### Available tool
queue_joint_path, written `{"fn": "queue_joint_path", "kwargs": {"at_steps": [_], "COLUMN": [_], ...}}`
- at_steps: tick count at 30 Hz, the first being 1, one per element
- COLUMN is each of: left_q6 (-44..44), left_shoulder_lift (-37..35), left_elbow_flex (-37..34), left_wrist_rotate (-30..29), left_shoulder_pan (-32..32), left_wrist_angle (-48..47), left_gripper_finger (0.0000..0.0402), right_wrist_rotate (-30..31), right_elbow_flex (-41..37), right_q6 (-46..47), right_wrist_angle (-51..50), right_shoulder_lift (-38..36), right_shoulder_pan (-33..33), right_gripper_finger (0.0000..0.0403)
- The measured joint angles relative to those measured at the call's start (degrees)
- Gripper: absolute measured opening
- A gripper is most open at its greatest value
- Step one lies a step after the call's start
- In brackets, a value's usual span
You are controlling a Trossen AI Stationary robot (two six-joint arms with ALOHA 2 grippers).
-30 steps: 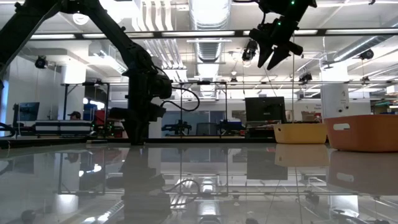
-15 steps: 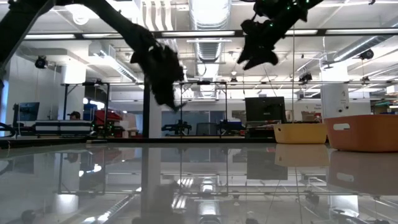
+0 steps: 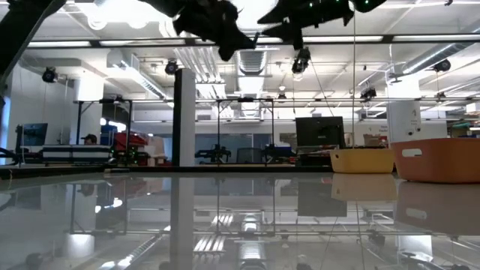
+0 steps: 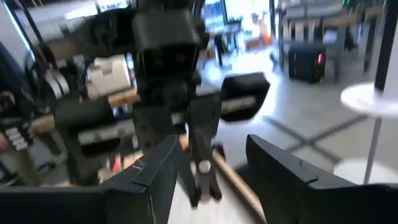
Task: Sort batteries
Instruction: Put the black-orange battery into the yellow bin
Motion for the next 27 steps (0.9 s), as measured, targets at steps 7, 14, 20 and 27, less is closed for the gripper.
{"fn": "queue_joint_path", "kwargs": {"at_steps": [7, 14, 20, 27], "left_q6": [-3.5, -6.9, -7.7, -8.9], "left_shoulder_lift": [0.2, 0.2, 0.2, 0.2], "left_elbow_flex": [5.4, 6.1, 5.6, 5.3], "left_wrist_rotate": [-0.1, -0.1, -0.1, -0.2], "left_shoulder_pan": [-0.2, -0.2, -0.6, -1.0], "left_wrist_angle": [5.9, 12.9, 13.8, 17.5], "left_gripper_finger": [0.0004, 0.0005, 0.0006, 0.0007], "right_wrist_rotate": [0.1, 0.1, 0.7, 0.9], "right_elbow_flex": [4.1, 5.0, 5.0, 5.0], "right_q6": [-0.7, -1.4, -0.7, -0.5], "right_wrist_angle": [2.2, 3.7, 4.4, 4.4], "right_shoulder_lift": [-0.3, -0.3, -0.2, -0.2], "right_shoulder_pan": [0.0, 0.0, 0.0, 0.0], "right_gripper_finger": [0.0184, 0.016, 0.0117, 0.0088]}}
